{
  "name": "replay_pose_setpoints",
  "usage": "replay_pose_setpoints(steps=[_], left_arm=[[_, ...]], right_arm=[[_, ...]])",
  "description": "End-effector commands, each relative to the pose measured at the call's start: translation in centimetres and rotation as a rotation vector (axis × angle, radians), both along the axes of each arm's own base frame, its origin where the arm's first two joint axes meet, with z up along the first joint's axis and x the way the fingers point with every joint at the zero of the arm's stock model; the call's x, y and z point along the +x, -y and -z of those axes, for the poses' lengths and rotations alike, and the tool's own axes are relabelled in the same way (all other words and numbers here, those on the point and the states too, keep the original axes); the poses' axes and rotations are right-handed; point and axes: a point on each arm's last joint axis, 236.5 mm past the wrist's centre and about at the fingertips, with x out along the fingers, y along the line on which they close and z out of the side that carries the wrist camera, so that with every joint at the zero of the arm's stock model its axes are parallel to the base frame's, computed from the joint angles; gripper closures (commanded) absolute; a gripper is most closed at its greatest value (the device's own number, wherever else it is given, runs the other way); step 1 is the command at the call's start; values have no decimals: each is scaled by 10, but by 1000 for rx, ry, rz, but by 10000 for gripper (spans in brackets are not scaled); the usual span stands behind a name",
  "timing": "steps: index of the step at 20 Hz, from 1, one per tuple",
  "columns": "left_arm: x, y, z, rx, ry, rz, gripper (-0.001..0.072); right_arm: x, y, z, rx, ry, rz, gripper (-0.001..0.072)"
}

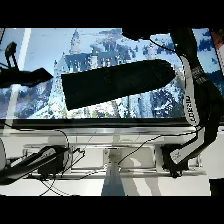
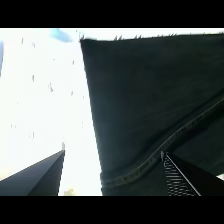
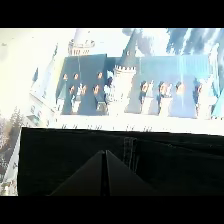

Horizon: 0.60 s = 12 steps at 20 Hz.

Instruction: Fold the clothes and pants, and hang the long-sleeved shirts on hangers.

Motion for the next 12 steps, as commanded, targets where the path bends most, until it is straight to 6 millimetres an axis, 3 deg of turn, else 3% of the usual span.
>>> replay_pose_setpoints(steps=[1,3,7,10,12], left_arm=[[-26,-1,58,-102,-56,-132,68],[-28,10,82,-137,-57,-174,161],[-12,48,105,-272,-77,-184,157],[-6,71,120,-257,-49,-90,183],[1,72,123,-231,-30,-106,289]], right_arm=[[2,1,16,-5,-17,14,690],[2,1,21,-7,-23,15,690],[3,-12,21,-52,53,-58,675],[0,-24,28,-107,101,-134,674],[-1,-30,36,-117,91,-144,675]])
